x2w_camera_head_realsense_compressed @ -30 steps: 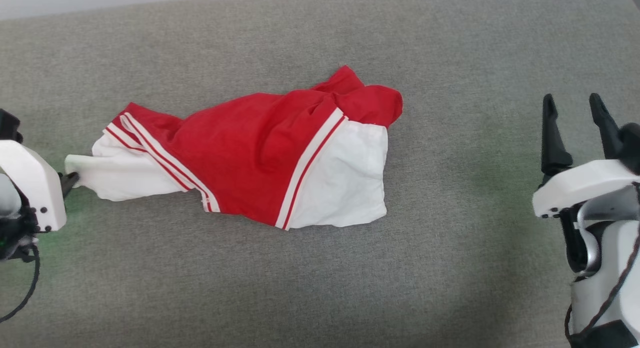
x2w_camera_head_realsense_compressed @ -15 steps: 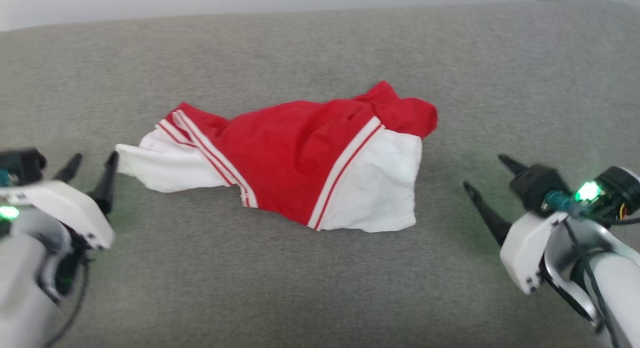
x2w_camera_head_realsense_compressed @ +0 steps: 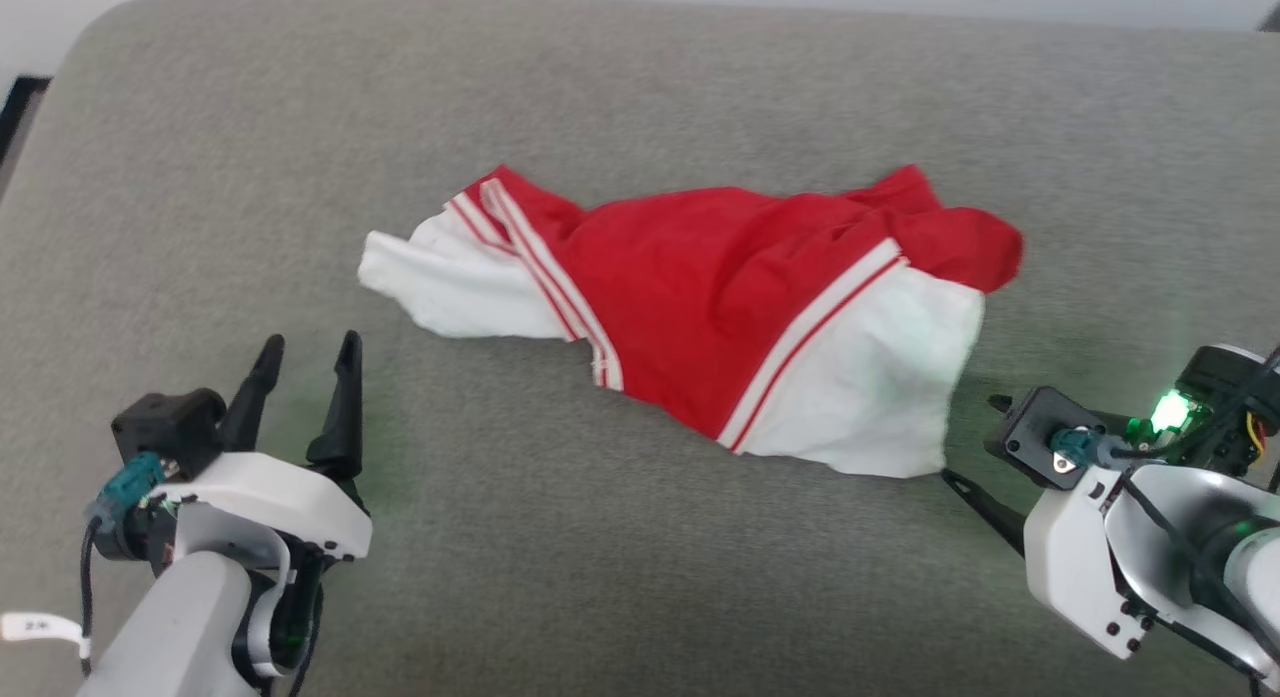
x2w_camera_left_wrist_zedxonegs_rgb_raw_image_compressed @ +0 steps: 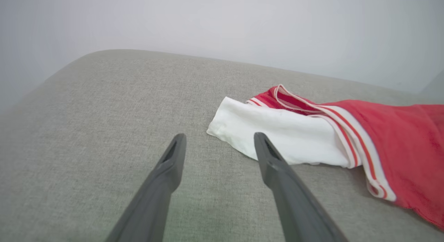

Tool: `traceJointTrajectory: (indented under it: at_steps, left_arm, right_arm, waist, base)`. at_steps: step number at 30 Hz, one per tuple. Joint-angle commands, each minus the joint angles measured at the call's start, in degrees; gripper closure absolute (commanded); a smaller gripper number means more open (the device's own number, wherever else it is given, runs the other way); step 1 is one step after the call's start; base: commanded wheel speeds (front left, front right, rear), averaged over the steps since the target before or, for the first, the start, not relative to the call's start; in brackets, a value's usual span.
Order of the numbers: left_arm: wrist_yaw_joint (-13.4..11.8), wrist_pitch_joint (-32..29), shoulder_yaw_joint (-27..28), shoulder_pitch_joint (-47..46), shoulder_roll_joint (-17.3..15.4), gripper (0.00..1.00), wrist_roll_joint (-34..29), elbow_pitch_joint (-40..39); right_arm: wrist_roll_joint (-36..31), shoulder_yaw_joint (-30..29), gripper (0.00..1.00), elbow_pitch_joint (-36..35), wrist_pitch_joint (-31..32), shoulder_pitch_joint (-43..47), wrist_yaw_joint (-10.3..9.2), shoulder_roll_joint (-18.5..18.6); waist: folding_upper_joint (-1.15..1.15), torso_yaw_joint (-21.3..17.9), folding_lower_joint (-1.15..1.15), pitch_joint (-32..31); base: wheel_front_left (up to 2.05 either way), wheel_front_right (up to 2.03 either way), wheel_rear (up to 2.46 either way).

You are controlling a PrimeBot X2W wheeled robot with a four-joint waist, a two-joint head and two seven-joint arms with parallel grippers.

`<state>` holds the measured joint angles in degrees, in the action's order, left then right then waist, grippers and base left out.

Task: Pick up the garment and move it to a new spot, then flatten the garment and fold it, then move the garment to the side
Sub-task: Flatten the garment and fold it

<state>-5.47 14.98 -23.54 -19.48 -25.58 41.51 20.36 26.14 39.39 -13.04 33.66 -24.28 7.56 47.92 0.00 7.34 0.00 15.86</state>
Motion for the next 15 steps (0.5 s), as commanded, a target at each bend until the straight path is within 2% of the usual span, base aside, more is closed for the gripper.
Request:
traceJointTrajectory:
  at_steps: [1, 5, 12, 14, 15]
  left_arm:
    - [0.3, 0.3, 0.9, 0.1, 0.2, 0.0, -0.7, -0.7]
    - [1.8, 0.3, 5.2, 2.1, 3.3, 0.0, -3.0, -2.7]
    - [5.2, 0.3, 10.4, 3.2, 8.0, 0.0, -6.2, -3.4]
    - [6.1, 0.3, 11.6, 3.6, 9.0, 0.0, -7.0, -3.1]
    - [6.4, 0.3, 12.2, 3.7, 9.3, 0.0, -7.4, -2.9]
  right_arm:
    - [0.8, 0.3, 0.0, 0.2, 0.4, -0.5, -0.14, 0.3]
    - [1.9, 3.9, 0.0, 1.3, 1.8, -1.8, -0.14, 2.1]
    - [2.2, 8.6, 0.0, 4.6, 1.6, -3.8, -0.09, 1.7]
    - [2.2, 10.4, 0.85, 5.6, 1.9, -4.0, -0.09, 1.8]
    - [2.4, 10.9, 1.0, 6.1, 1.8, -4.2, -0.09, 1.7]
  waist:
    - [0.0, 1.8, 0.0, 1.6]
    - [0.0, 4.4, 0.0, 3.5]
    - [0.0, 7.0, 0.0, 5.7]
    - [0.0, 7.3, 0.0, 5.8]
    - [0.0, 7.3, 0.0, 5.8]
  base:
    - [0.0, 0.0, 0.0]
    - [0.0, 0.0, 0.0]
    - [0.0, 0.0, 0.0]
    - [0.0, 0.0, 0.0]
    - [0.0, 0.0, 0.0]
